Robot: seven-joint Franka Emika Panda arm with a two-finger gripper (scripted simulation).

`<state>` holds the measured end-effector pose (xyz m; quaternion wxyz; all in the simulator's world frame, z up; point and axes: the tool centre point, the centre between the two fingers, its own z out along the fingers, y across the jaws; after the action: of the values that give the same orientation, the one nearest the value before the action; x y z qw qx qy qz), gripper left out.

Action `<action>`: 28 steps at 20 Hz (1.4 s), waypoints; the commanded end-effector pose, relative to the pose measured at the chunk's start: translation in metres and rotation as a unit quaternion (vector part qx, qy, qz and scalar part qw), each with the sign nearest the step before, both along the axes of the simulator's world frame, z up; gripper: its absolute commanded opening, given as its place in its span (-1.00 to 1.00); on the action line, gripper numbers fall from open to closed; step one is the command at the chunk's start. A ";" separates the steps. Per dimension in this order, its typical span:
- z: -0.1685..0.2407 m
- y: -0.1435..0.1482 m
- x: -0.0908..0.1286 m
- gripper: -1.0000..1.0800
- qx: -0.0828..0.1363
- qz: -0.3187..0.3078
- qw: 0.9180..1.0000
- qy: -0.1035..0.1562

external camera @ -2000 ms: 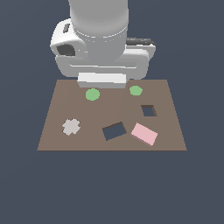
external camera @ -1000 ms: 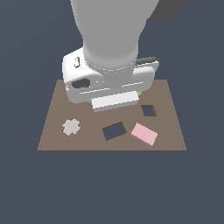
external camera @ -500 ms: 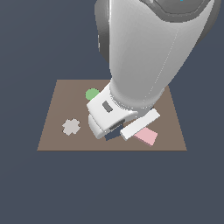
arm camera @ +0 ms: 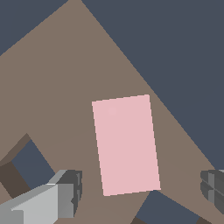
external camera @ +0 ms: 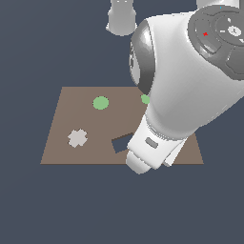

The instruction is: Insert a designated object into the corresponding slot on a board.

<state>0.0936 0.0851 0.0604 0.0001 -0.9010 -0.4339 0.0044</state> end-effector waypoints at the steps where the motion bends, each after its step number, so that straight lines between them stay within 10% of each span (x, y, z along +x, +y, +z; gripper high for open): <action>1: -0.004 0.008 0.003 0.92 0.001 0.026 1.000 -0.002; 24: -0.030 0.021 0.005 0.92 0.002 0.062 0.998 -0.004; 25: -0.030 0.021 0.005 -1.00 0.002 0.062 0.998 -0.004; 28: -0.030 0.021 0.005 -1.00 0.002 0.062 0.998 -0.004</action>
<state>0.0989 0.1059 0.0303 -0.0001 -0.8723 -0.4890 0.0001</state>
